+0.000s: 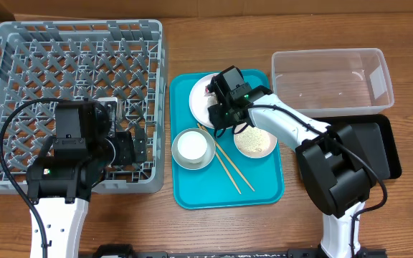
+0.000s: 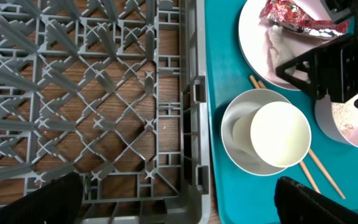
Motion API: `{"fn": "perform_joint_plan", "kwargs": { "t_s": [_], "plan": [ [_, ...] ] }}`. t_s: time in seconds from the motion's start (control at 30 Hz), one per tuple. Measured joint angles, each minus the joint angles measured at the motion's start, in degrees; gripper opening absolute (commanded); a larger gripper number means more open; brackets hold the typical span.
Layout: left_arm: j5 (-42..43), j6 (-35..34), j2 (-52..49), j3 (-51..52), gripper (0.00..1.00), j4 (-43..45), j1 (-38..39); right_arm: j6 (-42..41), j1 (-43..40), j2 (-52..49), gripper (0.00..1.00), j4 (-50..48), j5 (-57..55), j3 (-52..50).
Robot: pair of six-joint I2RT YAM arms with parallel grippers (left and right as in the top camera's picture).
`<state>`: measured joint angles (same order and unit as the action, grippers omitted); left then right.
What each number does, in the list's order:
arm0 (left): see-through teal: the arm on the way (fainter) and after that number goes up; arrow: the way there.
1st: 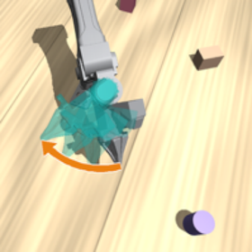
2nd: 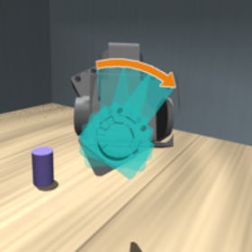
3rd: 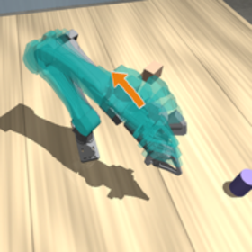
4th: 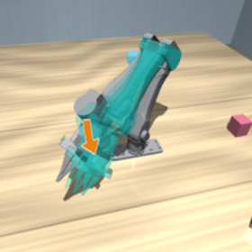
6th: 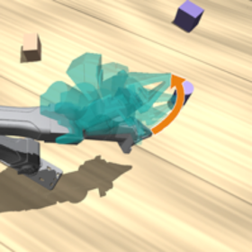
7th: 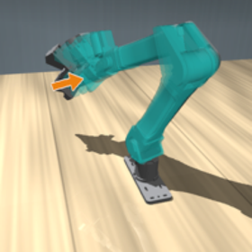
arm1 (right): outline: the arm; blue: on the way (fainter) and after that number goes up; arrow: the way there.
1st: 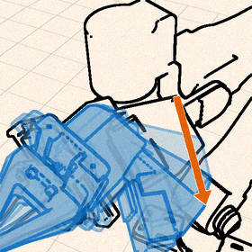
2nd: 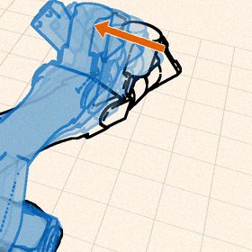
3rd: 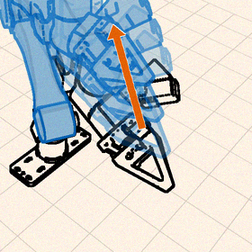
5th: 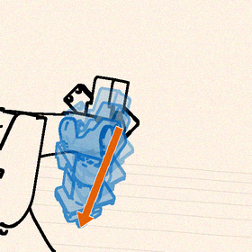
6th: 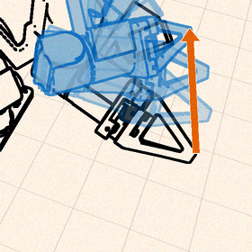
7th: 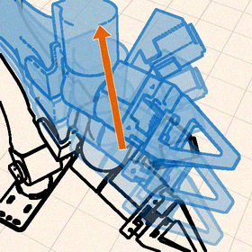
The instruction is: Sort waste into correct bins and load items into the dishwasher
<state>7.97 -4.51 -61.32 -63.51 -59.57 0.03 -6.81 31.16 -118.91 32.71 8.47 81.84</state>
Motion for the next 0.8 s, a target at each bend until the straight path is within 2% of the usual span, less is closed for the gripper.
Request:
{"fn": "perform_joint_plan", "kwargs": {
  "t_s": [0.17, 0.43, 0.63, 0.8],
  "plan": [
    [0.00, 0.02, 0.00, 0.00, 1.00, 0.02, 0.00, -1.33, 0.00, 0.00, 0.04, -0.33, -0.83, 0.02],
    [0.00, 0.02, 0.00, 0.00, 1.00, 0.04, 0.00, -1.99, -0.11, 1.75, 0.04, 0.90, -2.36, 0.02],
    [0.00, 0.02, 0.00, 0.00, 1.00, 0.57, 0.00, -2.01, -2.78, 13.94, 0.04, 2.25, -5.77, 0.02],
    [0.00, 0.02, 0.00, 0.00, 1.00, 0.98, 0.00, -1.97, -9.64, 23.26, 0.04, 2.91, -9.77, 1.11]
  ]
}}
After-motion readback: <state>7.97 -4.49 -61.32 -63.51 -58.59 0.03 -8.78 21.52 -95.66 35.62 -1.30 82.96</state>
